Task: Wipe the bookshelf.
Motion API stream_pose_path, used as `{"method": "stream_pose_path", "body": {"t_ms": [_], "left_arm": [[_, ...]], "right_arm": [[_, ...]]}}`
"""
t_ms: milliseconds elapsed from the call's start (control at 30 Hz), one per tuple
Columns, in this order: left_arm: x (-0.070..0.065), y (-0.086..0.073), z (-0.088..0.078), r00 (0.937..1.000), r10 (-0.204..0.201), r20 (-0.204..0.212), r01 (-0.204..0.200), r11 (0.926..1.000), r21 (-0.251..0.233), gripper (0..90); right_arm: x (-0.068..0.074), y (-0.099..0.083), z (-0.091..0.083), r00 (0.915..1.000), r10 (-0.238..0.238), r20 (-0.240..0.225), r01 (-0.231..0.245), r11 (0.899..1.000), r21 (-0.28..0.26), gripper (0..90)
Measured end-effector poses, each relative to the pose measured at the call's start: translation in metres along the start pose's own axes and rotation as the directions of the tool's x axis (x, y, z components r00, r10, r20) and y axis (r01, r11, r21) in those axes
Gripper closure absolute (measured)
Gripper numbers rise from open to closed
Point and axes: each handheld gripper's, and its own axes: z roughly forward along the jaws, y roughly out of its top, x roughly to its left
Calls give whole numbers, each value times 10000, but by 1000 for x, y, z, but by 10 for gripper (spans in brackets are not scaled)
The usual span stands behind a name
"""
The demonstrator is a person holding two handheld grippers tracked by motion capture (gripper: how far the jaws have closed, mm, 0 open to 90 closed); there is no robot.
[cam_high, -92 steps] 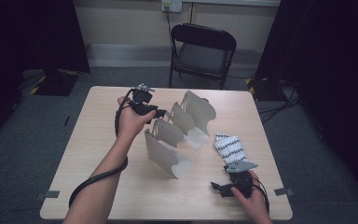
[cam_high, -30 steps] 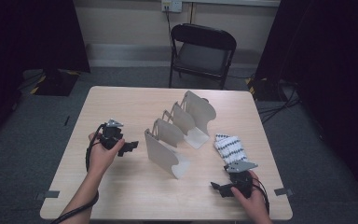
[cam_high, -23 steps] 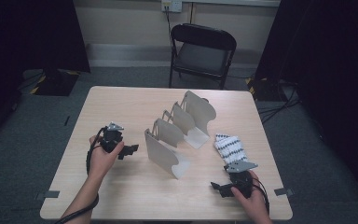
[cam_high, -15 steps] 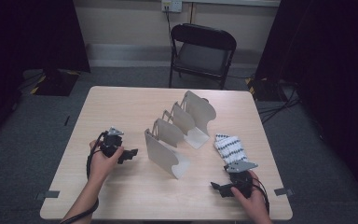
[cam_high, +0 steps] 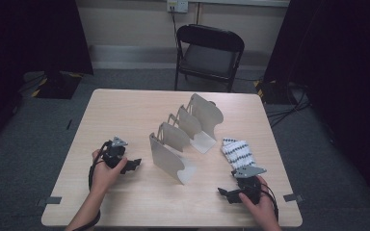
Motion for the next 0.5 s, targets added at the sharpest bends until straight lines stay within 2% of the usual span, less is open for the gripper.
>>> {"method": "stream_pose_path", "body": {"t_ms": [100,200,400,500], "left_arm": [[0,-3,-1,10000,19,-58,-20,9999,-127,170],[-1,-6,-1,9972,709,-253,-711,9974,-69,159],[0,-13,-1,9971,742,-187,-751,9958,-517,142],[-1,-13,-1,9967,798,-168,-805,9955,-493,133]], "right_arm": [[0,0,0,10000,4,1,-4,10000,5,127],[0,0,0,10000,-1,17,1,10000,18,127],[0,0,0,10000,-2,13,2,10000,23,127],[0,-1,-1,10000,19,48,-19,10000,15,131]]}}
